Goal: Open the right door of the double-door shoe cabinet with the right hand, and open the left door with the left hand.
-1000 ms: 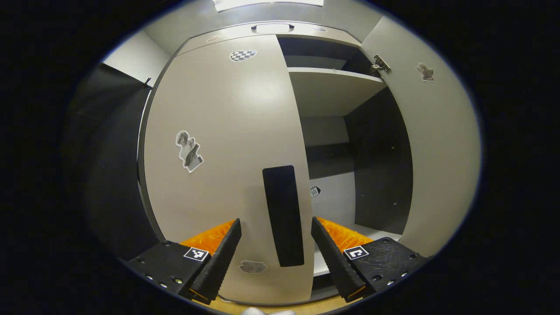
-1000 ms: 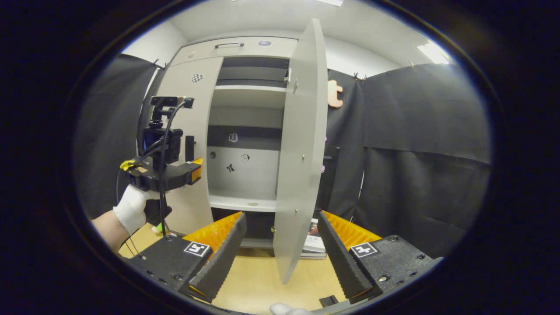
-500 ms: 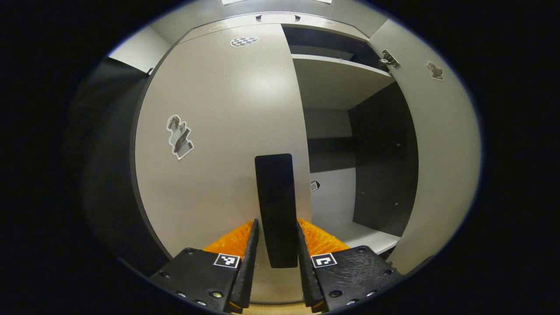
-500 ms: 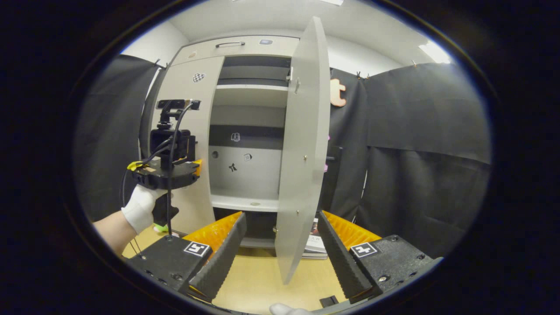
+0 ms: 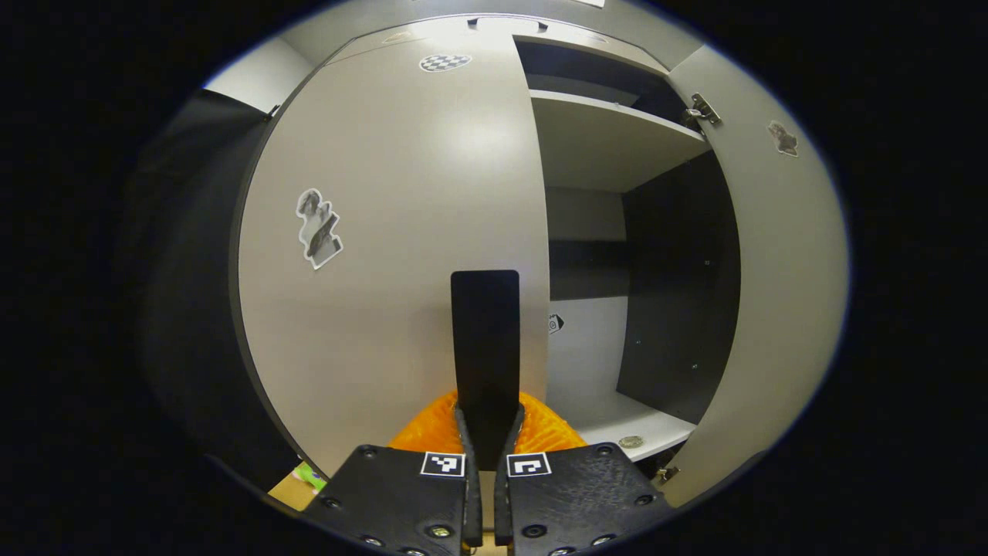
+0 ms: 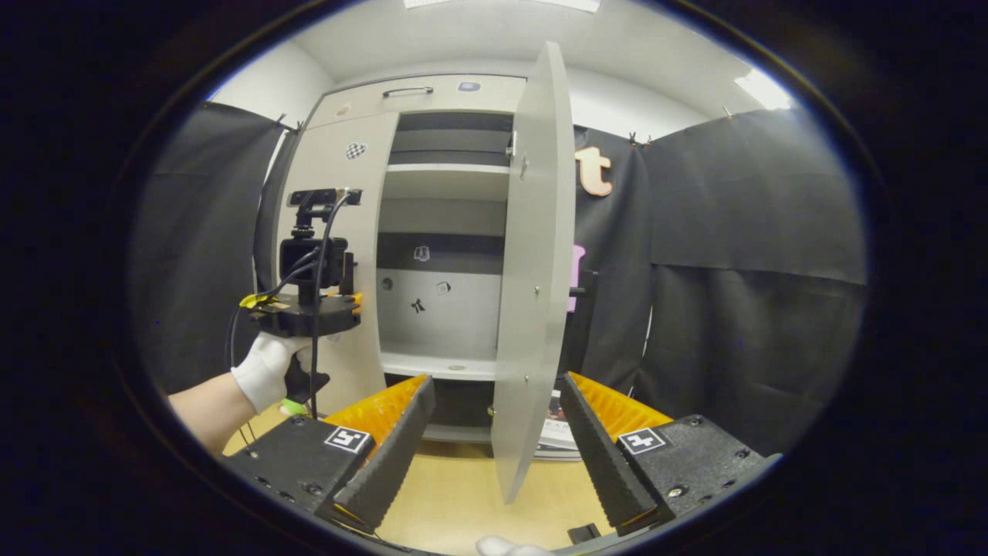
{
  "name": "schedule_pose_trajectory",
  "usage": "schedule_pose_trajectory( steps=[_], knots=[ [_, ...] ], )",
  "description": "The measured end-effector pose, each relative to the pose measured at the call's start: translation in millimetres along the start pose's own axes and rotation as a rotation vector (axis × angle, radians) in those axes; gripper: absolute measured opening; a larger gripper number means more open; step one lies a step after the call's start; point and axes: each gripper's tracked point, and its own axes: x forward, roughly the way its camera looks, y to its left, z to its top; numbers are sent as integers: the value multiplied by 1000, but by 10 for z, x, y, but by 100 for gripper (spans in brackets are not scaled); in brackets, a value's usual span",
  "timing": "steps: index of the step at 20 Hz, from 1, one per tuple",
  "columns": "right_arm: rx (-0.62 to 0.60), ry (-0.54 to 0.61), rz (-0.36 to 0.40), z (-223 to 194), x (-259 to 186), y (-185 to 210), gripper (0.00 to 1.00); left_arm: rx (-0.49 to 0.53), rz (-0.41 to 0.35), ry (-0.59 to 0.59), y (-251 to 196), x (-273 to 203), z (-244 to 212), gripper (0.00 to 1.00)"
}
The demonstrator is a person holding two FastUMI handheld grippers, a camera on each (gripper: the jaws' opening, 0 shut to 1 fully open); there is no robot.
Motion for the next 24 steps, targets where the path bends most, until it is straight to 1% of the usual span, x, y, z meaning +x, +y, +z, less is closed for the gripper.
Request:
schedule_pose_trajectory(
  steps=[4,10,24],
  knots=[
    [2,-6,0,5,-15,-11,100,8,-9,1,-11,-50,2,6],
    [14,2,25,-18,-27,16,100,2,-38,2,-16,-235,14,6],
    [5,-6,142,25,33,137,100,6,-64,7,163,-610,-18,6]
  ],
)
